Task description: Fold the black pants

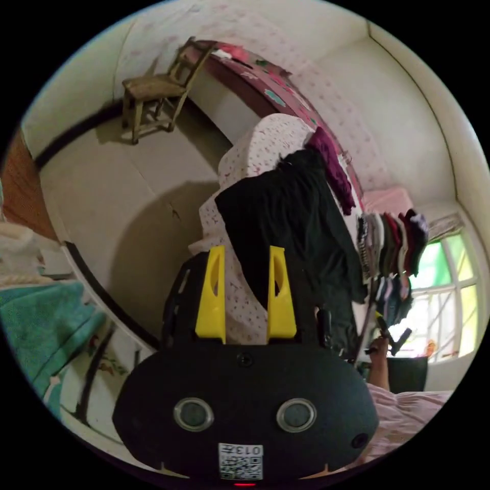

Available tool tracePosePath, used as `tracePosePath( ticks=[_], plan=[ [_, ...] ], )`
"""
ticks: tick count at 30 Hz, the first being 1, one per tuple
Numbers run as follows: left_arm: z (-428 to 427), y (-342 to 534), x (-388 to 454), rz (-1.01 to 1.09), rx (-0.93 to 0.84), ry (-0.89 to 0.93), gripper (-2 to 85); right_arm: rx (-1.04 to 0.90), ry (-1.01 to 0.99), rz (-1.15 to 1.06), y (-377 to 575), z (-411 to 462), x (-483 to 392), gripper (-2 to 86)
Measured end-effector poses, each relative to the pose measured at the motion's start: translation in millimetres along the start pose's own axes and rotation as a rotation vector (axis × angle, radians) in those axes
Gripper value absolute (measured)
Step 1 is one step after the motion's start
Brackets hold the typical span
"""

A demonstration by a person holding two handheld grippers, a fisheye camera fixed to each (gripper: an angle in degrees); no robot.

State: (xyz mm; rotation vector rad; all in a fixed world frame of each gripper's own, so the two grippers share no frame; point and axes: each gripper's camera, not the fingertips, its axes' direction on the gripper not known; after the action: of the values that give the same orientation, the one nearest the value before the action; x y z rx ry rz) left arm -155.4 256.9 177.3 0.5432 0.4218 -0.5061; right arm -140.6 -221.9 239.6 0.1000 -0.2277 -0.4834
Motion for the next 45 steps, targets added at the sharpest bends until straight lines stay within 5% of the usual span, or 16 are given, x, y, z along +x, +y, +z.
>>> tracePosePath(
  ticks=[4,11,18,24,29,34,39,45],
  plan=[
    [1.7,-23.9,-77.5,-0.115,-0.023,0.285,14.5,-0.070,-0.109,-0.210,-117.6,102.6,-103.2,5.8],
    [9.9,-54.4,-144.5,-0.131,-0.107,0.504,17.4,-0.234,-0.220,-0.412,-321.3,291.0,-260.4,11.9],
    [5.1,-72.4,-169.6,-0.112,-0.159,0.704,9.0,-0.453,-0.170,-0.507,-439.8,453.9,-359.9,14.0],
    [-45.0,-68.5,-143.3,0.038,-0.073,0.538,1.5,-0.662,-0.103,-0.571,-465.6,551.1,-396.5,6.3],
    [-100.9,-57.2,-70.3,0.432,-0.019,0.346,0.7,-0.342,-0.215,-0.714,-465.7,495.9,-388.9,3.5],
    [-98.6,9.0,33.4,0.988,-0.126,-0.066,1.9,-0.189,-0.181,-0.608,-415.5,440.1,-316.9,3.4],
    [-48.9,60.5,52.9,1.088,-0.315,-0.213,6.7,-0.268,-0.109,-0.163,-346.0,438.1,-213.6,5.9],
    [-57.0,64.5,66.0,1.044,-0.286,-0.241,12.6,-0.156,-0.123,-0.195,-356.7,424.7,-220.5,9.1]
  ],
)
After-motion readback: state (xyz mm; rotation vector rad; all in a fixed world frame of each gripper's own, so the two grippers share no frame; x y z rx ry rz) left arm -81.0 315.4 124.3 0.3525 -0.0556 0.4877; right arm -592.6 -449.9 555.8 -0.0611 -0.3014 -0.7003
